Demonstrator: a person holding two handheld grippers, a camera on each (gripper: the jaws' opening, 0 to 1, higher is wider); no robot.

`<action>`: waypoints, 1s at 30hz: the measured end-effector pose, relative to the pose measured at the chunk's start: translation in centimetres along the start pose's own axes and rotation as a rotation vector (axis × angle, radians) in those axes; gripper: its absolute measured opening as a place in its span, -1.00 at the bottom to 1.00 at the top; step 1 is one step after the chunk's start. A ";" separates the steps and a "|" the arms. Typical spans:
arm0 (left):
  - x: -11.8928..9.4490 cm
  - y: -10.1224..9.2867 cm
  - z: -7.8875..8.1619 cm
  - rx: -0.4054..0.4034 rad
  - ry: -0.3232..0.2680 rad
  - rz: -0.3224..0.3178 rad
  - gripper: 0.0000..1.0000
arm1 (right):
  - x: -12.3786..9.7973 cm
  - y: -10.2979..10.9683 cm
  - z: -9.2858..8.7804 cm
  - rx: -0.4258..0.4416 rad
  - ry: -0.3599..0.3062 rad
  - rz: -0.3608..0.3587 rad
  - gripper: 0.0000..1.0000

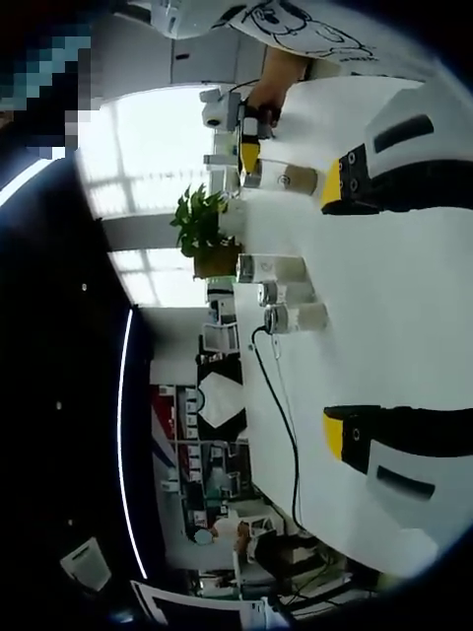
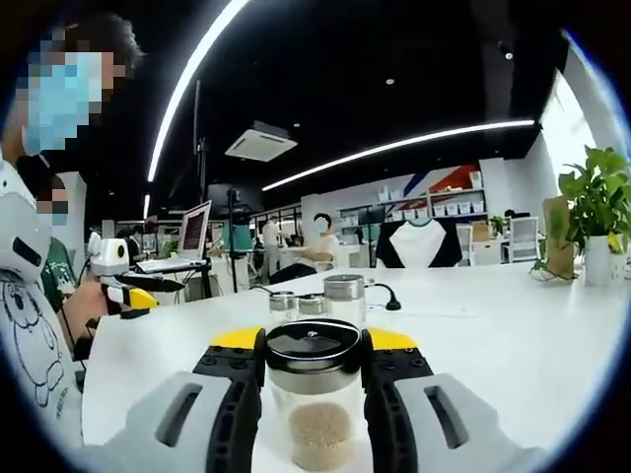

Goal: Rotate the seasoning bottle until the label or dispensing opening points toward the visible target arrow and the bottle remains upright within the marked orientation range

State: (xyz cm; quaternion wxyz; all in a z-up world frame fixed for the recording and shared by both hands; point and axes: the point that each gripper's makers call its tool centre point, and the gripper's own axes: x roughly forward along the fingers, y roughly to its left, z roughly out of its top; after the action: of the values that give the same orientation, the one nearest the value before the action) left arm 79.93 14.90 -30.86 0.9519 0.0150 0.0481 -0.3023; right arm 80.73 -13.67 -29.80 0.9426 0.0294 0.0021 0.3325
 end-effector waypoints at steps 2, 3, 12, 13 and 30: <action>0.0 0.0 0.0 0.004 0.001 -0.001 0.67 | 0.0 0.0 0.0 0.005 -0.005 0.023 -0.26; 0.0 0.0 0.0 0.003 0.001 -0.002 0.67 | 0.0 0.0 0.0 0.004 -0.007 0.028 -0.26; 0.0 -0.6 0.0 0.002 -0.001 -0.014 0.68 | -0.1 0.2 -0.1 0.029 -0.015 0.104 -0.26; -0.1 -0.6 0.2 0.004 -0.005 -0.016 0.68 | -0.1 0.3 -0.1 0.029 -0.014 0.113 -0.26; -0.8 -3.4 1.5 0.182 -0.042 -0.129 0.62 | 0.0 0.3 -0.3 0.111 -0.003 0.357 -0.24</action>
State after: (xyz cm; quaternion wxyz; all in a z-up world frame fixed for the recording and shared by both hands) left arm 77.46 12.47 -29.24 0.9259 0.0919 0.0015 -0.3663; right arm 80.58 -13.40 -30.07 0.8657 0.0815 0.0139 0.4937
